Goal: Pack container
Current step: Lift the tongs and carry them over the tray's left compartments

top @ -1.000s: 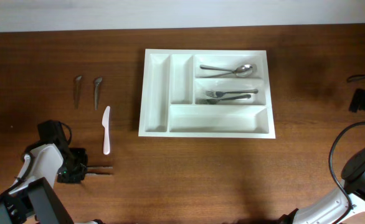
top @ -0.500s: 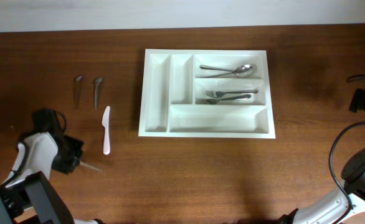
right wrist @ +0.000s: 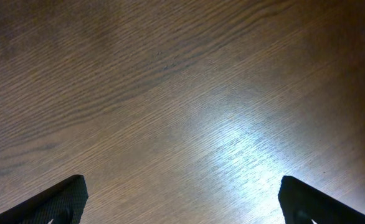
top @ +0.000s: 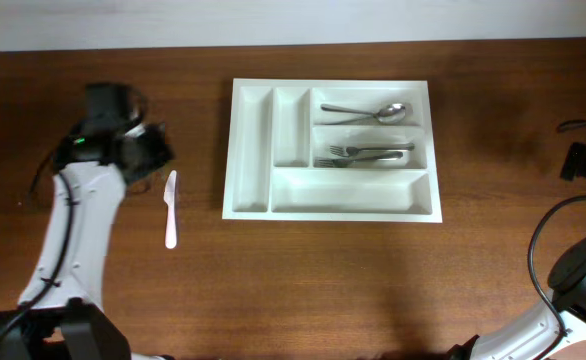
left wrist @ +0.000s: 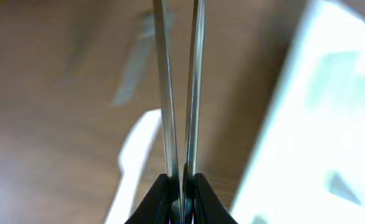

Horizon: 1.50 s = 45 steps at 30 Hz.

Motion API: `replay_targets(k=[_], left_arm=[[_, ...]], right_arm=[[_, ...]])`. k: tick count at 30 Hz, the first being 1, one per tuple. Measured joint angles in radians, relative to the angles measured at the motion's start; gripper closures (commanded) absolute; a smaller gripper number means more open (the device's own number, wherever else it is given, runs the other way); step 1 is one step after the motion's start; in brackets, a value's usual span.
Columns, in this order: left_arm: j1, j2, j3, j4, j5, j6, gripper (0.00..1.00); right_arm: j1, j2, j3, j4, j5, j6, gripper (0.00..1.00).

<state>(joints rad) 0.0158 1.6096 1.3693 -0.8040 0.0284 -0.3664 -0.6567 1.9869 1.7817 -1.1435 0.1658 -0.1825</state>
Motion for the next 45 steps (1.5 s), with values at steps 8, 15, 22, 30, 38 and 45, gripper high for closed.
replay_targets(k=[8,15,22,30,38,45], left_arm=[[-0.328,0.000,0.053,0.100,0.021,0.167,0.87],[-0.517,0.001,0.052,0.144,0.028,0.249,0.86],[-0.556,0.001,0.053,0.145,0.028,0.270,0.87],[-0.557,0.001,0.053,0.153,0.028,0.282,0.87],[-0.604,0.018,0.053,0.219,0.037,0.494,0.87],[-0.689,0.124,0.054,0.324,0.048,0.638,0.88]], right_arm=[[0.000,0.000,0.000,0.000,0.000,0.000,0.01],[0.000,0.000,0.000,0.000,0.000,0.000,0.01],[0.000,0.000,0.000,0.000,0.000,0.000,0.01],[0.000,0.000,0.000,0.000,0.000,0.000,0.01],[0.000,0.000,0.000,0.000,0.000,0.000,0.01],[0.000,0.000,0.000,0.000,0.000,0.000,0.01]])
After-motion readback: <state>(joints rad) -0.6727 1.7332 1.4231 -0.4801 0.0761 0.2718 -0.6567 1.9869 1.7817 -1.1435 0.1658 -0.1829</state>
